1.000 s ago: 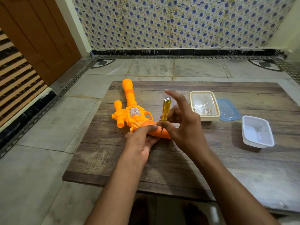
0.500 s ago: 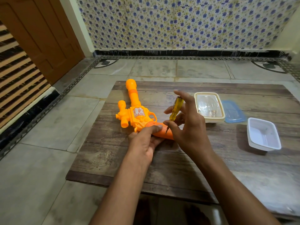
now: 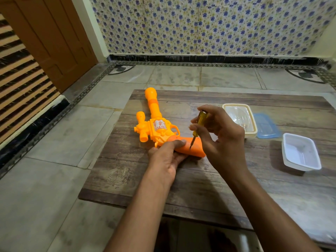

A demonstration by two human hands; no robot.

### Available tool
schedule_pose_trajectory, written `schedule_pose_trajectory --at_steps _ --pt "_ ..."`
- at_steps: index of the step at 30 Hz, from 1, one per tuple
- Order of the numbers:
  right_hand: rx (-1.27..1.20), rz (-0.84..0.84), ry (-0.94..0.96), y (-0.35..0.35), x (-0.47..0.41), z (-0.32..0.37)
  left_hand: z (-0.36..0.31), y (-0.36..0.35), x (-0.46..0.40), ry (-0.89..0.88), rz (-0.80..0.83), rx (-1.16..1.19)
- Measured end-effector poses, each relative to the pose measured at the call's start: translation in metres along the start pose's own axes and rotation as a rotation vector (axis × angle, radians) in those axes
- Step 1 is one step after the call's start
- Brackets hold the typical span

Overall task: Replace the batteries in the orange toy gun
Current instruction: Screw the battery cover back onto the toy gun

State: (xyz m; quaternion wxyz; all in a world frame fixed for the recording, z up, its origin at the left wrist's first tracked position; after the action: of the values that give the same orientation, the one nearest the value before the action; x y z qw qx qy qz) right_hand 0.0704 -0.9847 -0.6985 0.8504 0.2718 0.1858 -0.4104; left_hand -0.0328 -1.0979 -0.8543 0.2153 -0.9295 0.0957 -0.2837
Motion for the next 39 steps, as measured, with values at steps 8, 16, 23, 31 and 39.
schedule_pose_trajectory --at_steps 8,16,23,31,39 --pt "0.053 -0.029 0.07 0.004 0.002 0.007 0.002 -0.002 -0.003 0.001 0.013 0.028" --pt "0.104 -0.076 0.088 0.007 0.001 0.01 0.001 -0.001 0.002 0.026 0.007 0.006" --pt "0.019 -0.026 0.066 0.008 -0.001 0.008 -0.001 -0.002 0.001 0.014 0.004 0.011" --pt "0.065 -0.105 0.036 0.016 -0.002 0.008 -0.001 -0.004 0.0 0.0 0.015 0.016" --pt "0.025 -0.054 0.056 0.012 -0.002 0.01 0.0 -0.002 -0.001 0.002 0.009 0.009"
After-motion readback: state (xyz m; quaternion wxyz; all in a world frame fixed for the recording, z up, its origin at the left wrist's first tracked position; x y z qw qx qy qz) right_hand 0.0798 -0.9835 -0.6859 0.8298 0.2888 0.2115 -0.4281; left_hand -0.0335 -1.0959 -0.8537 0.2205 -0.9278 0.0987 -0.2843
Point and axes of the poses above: each hand's wrist, its own x-axis away from the middle knuckle, its own y-axis out of the back of the hand, z = x × y, the point moved 10 cm from there along -x, towards the middle knuckle, and after that the axes turned 10 degrees about -y, right-handed, at the moved point
